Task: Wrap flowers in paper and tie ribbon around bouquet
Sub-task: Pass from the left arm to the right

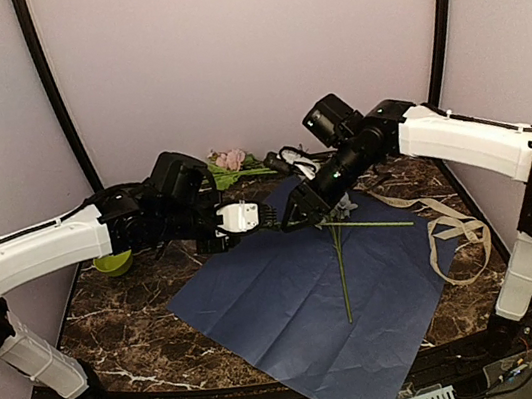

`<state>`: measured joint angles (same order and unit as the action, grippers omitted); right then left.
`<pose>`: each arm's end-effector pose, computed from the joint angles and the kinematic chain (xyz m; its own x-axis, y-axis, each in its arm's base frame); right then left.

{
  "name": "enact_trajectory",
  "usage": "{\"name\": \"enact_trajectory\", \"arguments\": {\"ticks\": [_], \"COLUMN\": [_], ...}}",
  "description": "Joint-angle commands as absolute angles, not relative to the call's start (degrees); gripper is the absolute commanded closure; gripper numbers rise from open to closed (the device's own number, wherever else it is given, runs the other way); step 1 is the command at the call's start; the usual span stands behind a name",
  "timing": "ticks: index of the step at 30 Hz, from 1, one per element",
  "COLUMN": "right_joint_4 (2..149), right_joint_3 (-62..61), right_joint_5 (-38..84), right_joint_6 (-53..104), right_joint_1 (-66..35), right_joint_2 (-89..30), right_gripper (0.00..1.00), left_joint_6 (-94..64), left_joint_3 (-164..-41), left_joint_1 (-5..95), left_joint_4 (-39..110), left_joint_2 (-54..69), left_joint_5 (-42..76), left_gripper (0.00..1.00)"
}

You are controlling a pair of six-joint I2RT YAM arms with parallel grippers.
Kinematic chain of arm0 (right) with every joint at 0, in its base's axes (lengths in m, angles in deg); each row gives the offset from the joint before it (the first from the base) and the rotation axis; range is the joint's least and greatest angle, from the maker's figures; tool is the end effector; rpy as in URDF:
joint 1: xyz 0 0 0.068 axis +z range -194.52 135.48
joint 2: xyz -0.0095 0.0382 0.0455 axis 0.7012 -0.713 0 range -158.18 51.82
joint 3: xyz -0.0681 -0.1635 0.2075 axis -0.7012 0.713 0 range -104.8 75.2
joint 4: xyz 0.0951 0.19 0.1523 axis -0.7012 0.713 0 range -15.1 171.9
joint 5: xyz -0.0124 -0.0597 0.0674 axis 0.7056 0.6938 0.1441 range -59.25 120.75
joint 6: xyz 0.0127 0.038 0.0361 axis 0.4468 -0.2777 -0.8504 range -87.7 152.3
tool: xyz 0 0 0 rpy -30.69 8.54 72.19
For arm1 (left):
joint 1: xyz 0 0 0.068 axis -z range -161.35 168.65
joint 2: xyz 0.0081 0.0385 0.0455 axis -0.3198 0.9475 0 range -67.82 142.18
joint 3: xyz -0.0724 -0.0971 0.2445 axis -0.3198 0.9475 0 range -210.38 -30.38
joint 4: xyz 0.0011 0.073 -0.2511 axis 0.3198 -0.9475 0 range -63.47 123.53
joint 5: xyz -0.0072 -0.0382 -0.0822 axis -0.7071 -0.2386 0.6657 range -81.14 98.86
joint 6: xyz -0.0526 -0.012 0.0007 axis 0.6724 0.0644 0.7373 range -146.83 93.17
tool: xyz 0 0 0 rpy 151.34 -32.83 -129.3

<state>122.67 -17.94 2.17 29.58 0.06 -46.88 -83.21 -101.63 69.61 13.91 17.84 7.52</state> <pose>0.2533 0.2735 0.3260 -0.6095 -0.5422 -0.5785 -0.7919 0.4511 0.4116 0.2167 -0.2660 0.3125 0.4413 0.7776 -0.4479 0.7167 -0.0050 0.6974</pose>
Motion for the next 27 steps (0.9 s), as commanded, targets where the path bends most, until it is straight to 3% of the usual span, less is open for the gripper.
{"name": "enact_trajectory", "arguments": {"ticks": [1, 5, 8, 10, 16, 17, 19, 21, 25, 27], "right_joint_4": [122.8, 120.9, 120.3, 119.5, 118.0, 116.9, 114.0, 109.7, 98.5, 90.8], "right_joint_3": [-18.0, -15.7, -14.7, -13.8, -13.4, -13.0, -11.7, -9.3, -2.8, 1.3], "right_joint_5": [-2.4, -3.2, -1.8, -0.9, 2.3, 2.6, 2.8, 3.5, 7.5, 10.7], "right_joint_6": [30.7, 29.9, 29.3, 28.6, 24.0, 22.3, 18.4, 13.9, 2.9, -3.3], "right_joint_1": [1.1, 1.5, 1.6, 1.7, 1.1, 0.7, -0.5, -1.6, -3.8, -4.1], "right_joint_2": [-47.4, -48.1, -48.2, -47.6, -47.4, -47.4, -47.1, -46.5, -44.9, -44.1], "right_gripper": [0.45, 0.53, 0.87, 1.0, 1.0, 1.0, 1.0, 1.0, 1.0, 1.0], "left_joint_6": [-84.1, -84.4, -84.7, -84.4, -80.5, -79.5, -77.6, -75.3, -66.9, -58.3], "left_joint_3": [-102.5, -102.4, -101.9, -101.7, -99.5, -98.4, -96.2, -94.6, -93.5, -92.4], "left_joint_1": [70.0, 70.0, 70.0, 70.0, 70.0, 69.9, 69.9, 69.8, 69.0, 68.1], "left_joint_4": [13.6, 13.7, 14.2, 14.4, 19.1, 21.5, 26.7, 29.7, 30.4, 32.2], "left_joint_2": [17.5, 17.9, 17.9, 17.9, 16.4, 16.1, 15.6, 15.2, 13.8, 12.7], "left_joint_5": [7.3, 6.9, 6.5, 5.8, 5.0, 3.4, -1.7, -5.3, -6.8, -6.1], "left_gripper": [1.0, 1.0, 1.0, 1.0, 0.99, 0.87, 0.43, 0.2, 0.02, 0.01]}}
